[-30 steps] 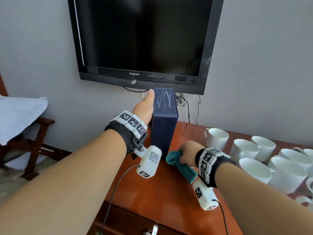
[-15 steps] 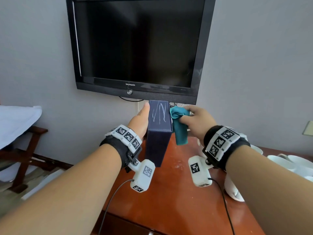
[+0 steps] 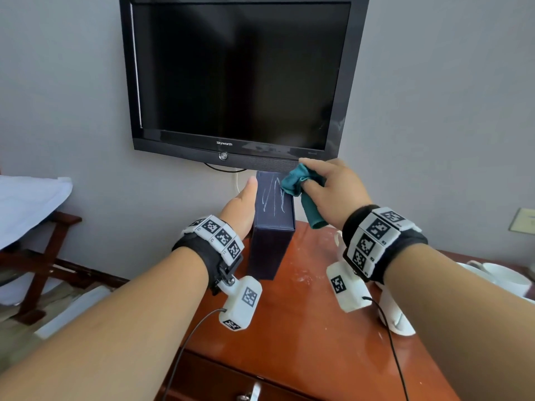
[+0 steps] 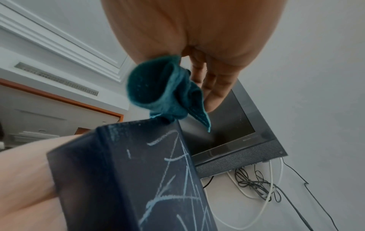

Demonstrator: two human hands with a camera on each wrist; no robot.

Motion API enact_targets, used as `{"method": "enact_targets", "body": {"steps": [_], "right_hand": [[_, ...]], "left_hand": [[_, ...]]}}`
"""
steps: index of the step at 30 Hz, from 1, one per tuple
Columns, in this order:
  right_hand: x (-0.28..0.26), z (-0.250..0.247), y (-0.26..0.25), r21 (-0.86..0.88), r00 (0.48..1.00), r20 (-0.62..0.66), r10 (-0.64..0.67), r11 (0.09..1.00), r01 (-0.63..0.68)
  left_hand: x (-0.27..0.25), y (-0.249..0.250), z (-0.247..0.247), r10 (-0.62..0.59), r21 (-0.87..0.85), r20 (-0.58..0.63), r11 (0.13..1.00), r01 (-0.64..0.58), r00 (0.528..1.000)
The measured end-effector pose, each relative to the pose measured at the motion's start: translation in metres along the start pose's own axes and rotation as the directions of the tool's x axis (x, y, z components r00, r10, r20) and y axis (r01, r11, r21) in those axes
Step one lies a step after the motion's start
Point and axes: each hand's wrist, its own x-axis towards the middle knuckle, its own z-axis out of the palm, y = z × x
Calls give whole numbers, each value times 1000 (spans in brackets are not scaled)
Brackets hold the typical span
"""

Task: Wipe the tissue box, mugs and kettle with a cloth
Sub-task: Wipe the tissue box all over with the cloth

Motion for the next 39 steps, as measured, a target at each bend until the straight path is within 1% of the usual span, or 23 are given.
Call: {"method": "enact_targets", "body": {"steps": [3,7,10,11,15,19,24,29,30,33,35,39], "right_hand": [[3,2,-4,-34,1000,8,-16,999,16],[9,6,-16,-89,995,15,-97,991,98],[15,14,-20,-189,987,68,-146,969,156],[17,16,-19,-199,985,83,-152,966,166],[17,16,-17,-158,982,115,-152,973,169],[11,13,-16,-104,981,135,-139,983,154],[-11,8,-16,-25,975,166,-147,988,153],[-30,2,-15,-11,962,211,-173,984,179],[-32,1,-15,-9,962,210,-172,984,178],[-32,3,-17,-12,963,201,-181,982,187],[-27,7,-20,-33,965,184,-185,980,194],[-3,11,-28,-94,975,131,-179,977,192]], "left_hand": [[0,-1,-1,14,28,28,1000,-15,1000],[8,-7,-2,8,47,37,999,-10,999],[8,-6,-3,4,37,38,999,-6,999],[7,-4,-3,0,28,35,1000,-1,999],[11,-1,-2,-18,22,19,1000,17,1000],[18,2,1,-65,5,-28,998,65,997],[21,10,3,-62,-31,-42,998,60,997],[48,-7,7,-75,-32,-57,997,73,996],[43,-4,7,-85,-18,-57,996,84,995],[21,9,3,-78,-24,-32,997,77,996],[18,5,-1,-75,-29,10,997,75,997],[17,-10,-5,42,-38,88,999,-38,995]]}}
